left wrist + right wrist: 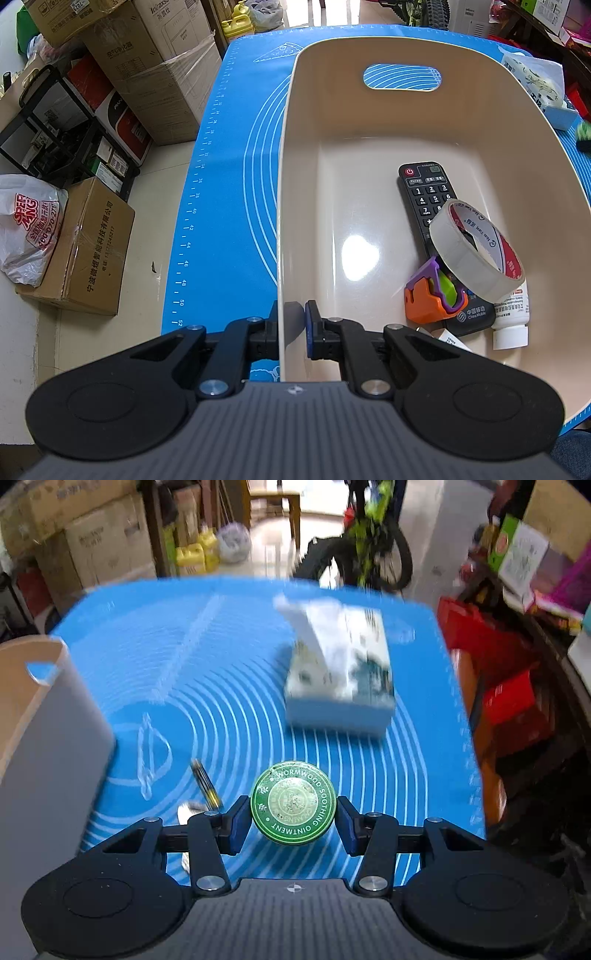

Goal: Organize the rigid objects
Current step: 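Move the right gripper to the green ointment tin and grasp it, then carry the green tin into the basket and open the right gripper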

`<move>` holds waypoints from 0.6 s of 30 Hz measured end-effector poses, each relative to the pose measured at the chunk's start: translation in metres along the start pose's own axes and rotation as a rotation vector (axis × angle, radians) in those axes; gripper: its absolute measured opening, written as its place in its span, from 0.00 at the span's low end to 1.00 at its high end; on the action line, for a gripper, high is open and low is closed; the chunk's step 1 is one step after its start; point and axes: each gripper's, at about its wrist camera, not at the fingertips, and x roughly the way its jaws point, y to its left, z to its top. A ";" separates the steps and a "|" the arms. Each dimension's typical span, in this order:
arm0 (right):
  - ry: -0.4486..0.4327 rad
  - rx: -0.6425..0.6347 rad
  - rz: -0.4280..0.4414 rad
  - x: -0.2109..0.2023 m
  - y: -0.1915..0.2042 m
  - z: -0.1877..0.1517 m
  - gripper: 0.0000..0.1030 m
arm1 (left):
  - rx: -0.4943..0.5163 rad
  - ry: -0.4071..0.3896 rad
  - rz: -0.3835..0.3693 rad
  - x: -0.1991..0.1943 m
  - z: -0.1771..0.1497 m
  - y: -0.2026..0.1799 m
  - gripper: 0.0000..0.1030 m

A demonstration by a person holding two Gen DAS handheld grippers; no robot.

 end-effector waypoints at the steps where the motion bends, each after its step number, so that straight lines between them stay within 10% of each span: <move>1: -0.022 -0.007 0.004 -0.006 0.002 0.004 0.52 | 0.001 0.000 0.000 0.000 0.000 0.000 0.12; 18: -0.275 -0.257 0.287 -0.099 0.111 0.033 0.52 | 0.000 0.000 0.000 0.000 0.000 -0.001 0.12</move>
